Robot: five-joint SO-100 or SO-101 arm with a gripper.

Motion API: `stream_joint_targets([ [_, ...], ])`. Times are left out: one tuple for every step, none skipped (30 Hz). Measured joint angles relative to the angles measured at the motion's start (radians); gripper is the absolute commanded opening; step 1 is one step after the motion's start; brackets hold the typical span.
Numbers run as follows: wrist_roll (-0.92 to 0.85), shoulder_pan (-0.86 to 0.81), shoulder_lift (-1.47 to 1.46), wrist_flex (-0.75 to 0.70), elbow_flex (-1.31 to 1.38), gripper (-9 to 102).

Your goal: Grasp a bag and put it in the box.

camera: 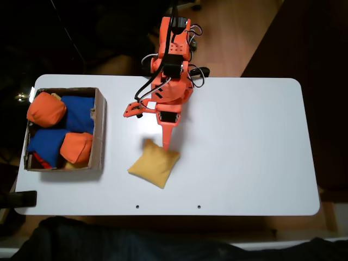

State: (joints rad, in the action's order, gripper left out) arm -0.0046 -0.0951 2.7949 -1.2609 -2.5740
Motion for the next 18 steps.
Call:
stream_joint_targets([
  [0.0,-0.002,-0.026,0.0,0.017,47],
  [-0.002,-0.002,-0.049,0.0,0.034,47],
  [-0.002,-0.009,-0.071,0.0,0.049,47],
  [-0.002,-0.015,-0.094,0.0,0.064,47],
  [0.0,-0.02,-0.118,0.0,0.08,47],
  [0.0,-0.023,-0.138,0.0,0.095,47],
  [0.0,-0.026,-0.16,0.0,0.109,47],
  [-0.003,-0.034,-0.181,0.0,0.123,47],
  [0.0,-0.038,-0.201,0.0,0.135,47],
  [0.0,-0.041,-0.221,-0.002,0.149,47],
  [0.0,-0.043,-0.242,-0.006,0.164,47],
  [0.0,-0.043,-0.259,-0.014,0.179,47],
  [-0.002,-0.043,-0.278,-0.021,0.195,47],
  [-0.002,-0.043,-0.299,-0.028,0.213,47],
  [-0.002,-0.043,-0.318,-0.035,0.229,47],
  [-0.002,-0.043,-0.333,-0.043,0.244,47],
  [-0.006,-0.044,-0.354,-0.052,0.262,47],
  [-0.008,-0.046,-0.373,-0.061,0.278,47],
])
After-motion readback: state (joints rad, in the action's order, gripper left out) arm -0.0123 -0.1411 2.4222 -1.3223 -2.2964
